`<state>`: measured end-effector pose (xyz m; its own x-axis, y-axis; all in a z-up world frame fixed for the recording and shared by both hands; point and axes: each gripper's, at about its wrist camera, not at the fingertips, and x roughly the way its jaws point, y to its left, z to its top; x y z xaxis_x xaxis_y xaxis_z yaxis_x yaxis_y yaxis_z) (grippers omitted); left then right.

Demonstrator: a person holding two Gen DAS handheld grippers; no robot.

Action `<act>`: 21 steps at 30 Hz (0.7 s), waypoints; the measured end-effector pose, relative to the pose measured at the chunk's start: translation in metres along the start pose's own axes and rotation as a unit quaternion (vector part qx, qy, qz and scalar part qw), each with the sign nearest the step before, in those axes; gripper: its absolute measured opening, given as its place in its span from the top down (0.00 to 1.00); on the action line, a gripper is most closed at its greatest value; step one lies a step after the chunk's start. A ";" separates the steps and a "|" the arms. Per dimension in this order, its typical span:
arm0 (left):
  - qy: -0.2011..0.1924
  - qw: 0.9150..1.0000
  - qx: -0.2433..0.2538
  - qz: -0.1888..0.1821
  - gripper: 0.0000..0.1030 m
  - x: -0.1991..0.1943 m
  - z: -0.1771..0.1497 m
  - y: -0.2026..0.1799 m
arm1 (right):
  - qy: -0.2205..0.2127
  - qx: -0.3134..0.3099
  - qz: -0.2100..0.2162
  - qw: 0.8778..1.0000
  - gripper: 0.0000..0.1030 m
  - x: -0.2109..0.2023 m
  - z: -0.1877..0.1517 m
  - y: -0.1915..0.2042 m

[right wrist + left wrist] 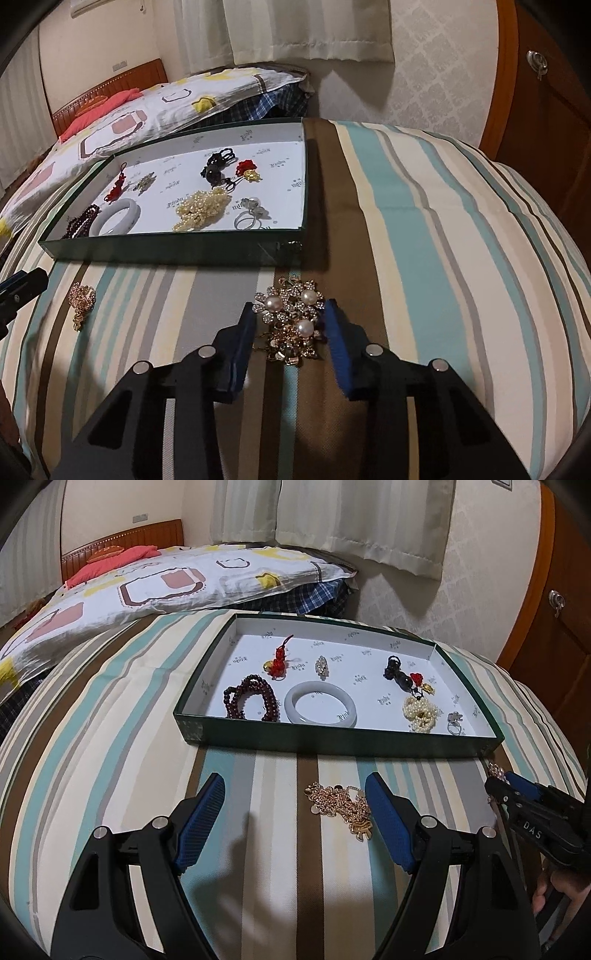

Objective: Organize jewelry
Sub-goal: 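Move the left tool to the gold chain while the right tool approaches the pearl brooch, then grasp the gold chain with the left tool while the right tool grasps the pearl brooch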

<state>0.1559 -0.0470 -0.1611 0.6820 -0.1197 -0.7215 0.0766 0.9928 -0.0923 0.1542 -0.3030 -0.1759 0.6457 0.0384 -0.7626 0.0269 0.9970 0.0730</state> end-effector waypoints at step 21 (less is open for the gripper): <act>0.045 0.998 0.029 -0.013 0.38 0.034 -0.009 -0.018 | -0.004 -0.018 0.052 0.998 0.77 -0.001 0.002 0.026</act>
<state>0.1709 -0.0685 -0.1899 0.6106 -0.1437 -0.7788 0.1372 0.9877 -0.0746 0.1558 -0.2777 -0.1720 0.6492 0.1413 -0.7474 -0.0679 0.9894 0.1281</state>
